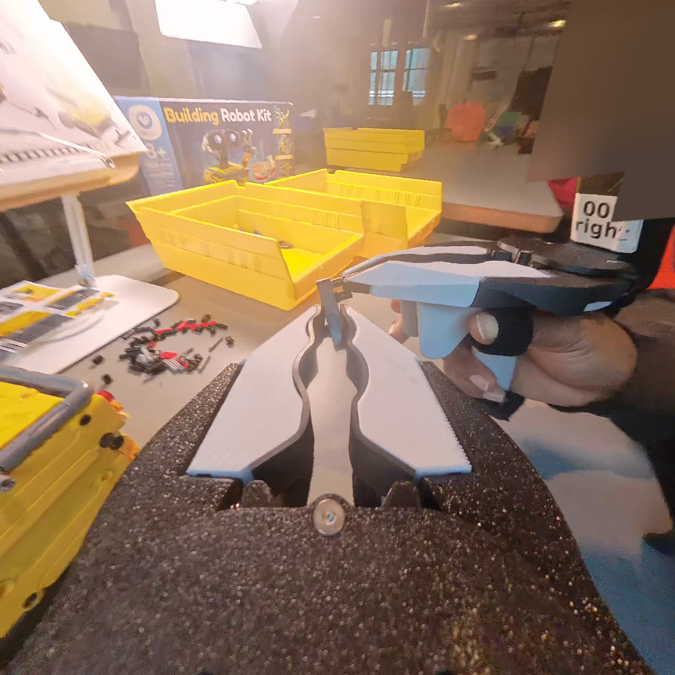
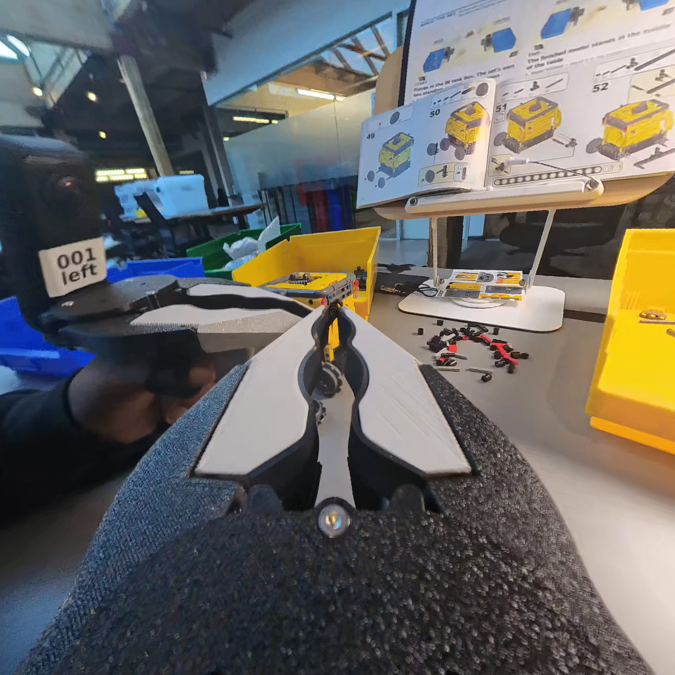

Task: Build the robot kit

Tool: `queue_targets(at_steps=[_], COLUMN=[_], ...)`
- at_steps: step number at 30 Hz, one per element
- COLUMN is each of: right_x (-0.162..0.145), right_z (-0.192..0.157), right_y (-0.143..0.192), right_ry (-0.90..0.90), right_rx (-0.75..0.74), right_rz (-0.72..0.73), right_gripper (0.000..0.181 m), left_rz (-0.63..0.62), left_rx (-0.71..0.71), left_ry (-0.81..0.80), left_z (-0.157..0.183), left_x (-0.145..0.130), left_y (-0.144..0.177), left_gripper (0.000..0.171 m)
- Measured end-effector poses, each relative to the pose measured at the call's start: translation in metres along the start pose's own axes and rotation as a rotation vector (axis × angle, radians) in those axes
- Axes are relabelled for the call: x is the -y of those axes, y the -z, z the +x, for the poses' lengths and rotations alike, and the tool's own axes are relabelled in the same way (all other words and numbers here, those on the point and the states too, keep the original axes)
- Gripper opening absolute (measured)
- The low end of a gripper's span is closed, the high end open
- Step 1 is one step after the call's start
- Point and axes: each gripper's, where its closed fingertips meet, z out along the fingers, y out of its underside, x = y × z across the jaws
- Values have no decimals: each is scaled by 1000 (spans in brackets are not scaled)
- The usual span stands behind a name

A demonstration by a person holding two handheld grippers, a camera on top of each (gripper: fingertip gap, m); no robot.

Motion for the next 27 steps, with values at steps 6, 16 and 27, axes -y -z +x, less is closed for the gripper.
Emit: queue_targets(at_steps=[6,16,27], right_x=[4,7,3], right_z=[-1,-6,-12], right_y=[1,0,-2], right_ry=[-350,-710,-569], right_rx=[-1,148,200], right_rz=[132,200,67], right_gripper=[3,4,4], left_rz=[12,18,-9], left_rx=[134,182,221], left_ry=[-266,-381,-603], left_z=[0,-1,0], left_x=[7,10,10], left_y=[2,5,9], left_gripper=[6,6,5])
